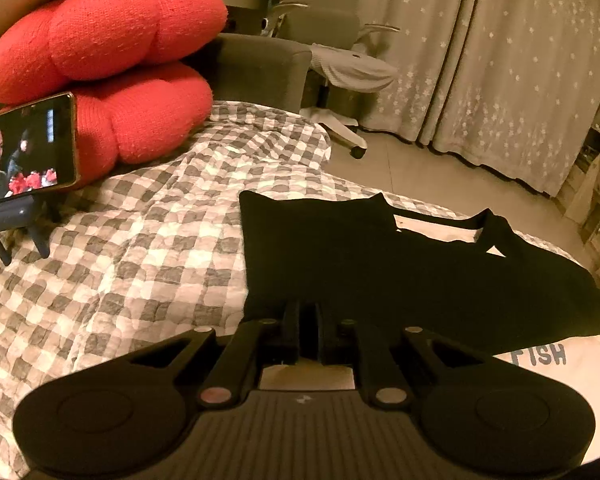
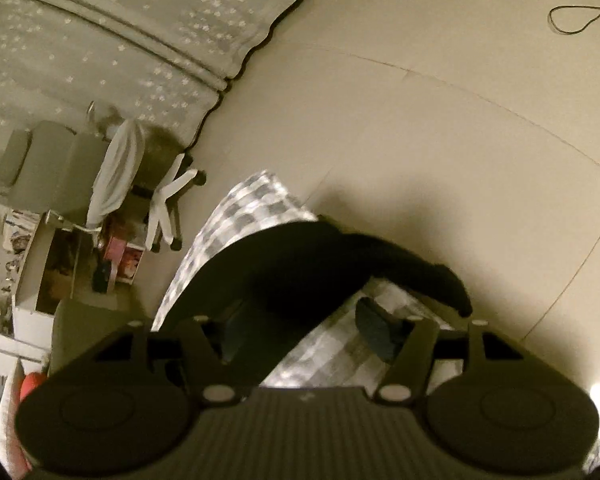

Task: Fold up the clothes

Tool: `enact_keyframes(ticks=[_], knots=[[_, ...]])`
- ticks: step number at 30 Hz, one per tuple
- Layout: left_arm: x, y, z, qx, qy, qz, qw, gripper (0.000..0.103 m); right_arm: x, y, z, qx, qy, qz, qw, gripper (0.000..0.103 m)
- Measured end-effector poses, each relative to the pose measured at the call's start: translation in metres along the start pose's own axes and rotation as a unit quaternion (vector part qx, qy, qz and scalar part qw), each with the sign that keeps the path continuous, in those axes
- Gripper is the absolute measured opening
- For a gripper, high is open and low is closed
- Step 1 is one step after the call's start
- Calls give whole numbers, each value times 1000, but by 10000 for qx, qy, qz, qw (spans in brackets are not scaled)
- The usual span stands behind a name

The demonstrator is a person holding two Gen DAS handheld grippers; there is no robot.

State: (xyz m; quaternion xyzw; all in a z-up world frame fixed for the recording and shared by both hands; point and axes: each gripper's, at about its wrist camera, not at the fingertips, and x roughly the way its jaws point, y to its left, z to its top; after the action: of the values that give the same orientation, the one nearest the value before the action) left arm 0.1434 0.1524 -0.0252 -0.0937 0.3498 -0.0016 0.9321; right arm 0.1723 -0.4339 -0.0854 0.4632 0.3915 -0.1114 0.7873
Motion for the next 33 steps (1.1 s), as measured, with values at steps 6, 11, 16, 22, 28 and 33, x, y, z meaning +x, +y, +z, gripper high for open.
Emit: enact_keyframes(ticks=[6, 11, 16, 22, 28, 33], knots=[[1, -5, -2, 91, 6, 25, 10000, 11, 17, -13, 5, 385, -14, -33, 9993, 70], [3, -6, -2, 123, 24, 29, 9999, 11, 33, -20, 6, 577, 30, -130, 9982, 70], [3, -6, -3, 135, 26, 16, 9999, 11, 34, -13, 4, 497, -306, -81, 9983, 46], [5, -6, -3, 149, 35, 8, 9999, 11, 24, 8, 1, -130, -797, -189, 9966, 16], [6, -10, -4, 259, 15, 73, 9996, 11, 5, 33, -6, -729, -1396, -139, 9874, 14], [8, -11, -5, 296, 27, 121, 9995, 11, 9, 28, -2, -632, -1295, -208, 9893, 14]])
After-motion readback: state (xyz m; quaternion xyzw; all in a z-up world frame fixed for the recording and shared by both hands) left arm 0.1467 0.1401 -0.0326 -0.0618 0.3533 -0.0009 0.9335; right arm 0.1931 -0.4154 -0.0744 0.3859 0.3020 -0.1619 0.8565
